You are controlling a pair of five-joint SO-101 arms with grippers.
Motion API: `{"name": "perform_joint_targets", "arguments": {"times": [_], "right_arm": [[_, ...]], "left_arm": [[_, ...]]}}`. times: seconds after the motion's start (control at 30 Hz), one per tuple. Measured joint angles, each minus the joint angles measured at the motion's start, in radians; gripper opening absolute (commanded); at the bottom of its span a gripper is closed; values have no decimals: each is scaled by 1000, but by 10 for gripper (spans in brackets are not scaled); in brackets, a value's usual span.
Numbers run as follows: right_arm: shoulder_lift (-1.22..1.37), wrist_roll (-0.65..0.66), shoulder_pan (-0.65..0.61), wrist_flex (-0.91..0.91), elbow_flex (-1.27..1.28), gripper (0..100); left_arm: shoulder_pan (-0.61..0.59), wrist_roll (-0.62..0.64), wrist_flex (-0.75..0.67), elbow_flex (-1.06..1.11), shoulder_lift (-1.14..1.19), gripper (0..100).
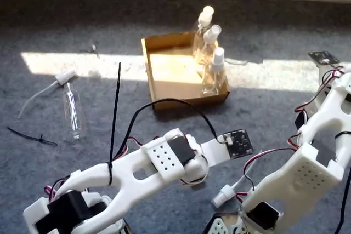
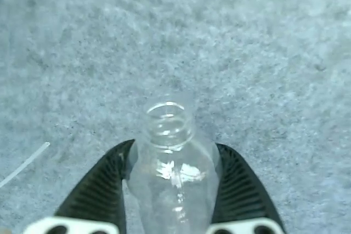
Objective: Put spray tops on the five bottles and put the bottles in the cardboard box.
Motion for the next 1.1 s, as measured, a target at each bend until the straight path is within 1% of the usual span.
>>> {"name": "perform_joint_targets", "arguments": {"times": [0.1,0.17,0.3,0.4,0.57,0.63,0.73,0.93,1.1], "right_arm": [[0,-5,5,-23,2,4],[0,-6,28,-28,5,4],[0,-6,133,-95,57,4],[0,-6,187,-144,97,4],[0,-6,236,-161,115,4],[0,-6,239,-161,115,4],[0,-6,239,-163,115,4],[0,-6,239,-163,115,4],[0,-6,239,-163,115,4]], "left_arm": [[2,72,-41,-21,6,234],[2,143,-77,-23,6,234],[2,279,-97,-23,6,234],[31,325,-98,-23,6,234],[169,333,-98,-23,11,234],[196,316,-98,-23,14,234],[203,295,-98,-23,15,234],[215,292,-101,-23,18,234],[213,292,-101,-28,109,235]]}}
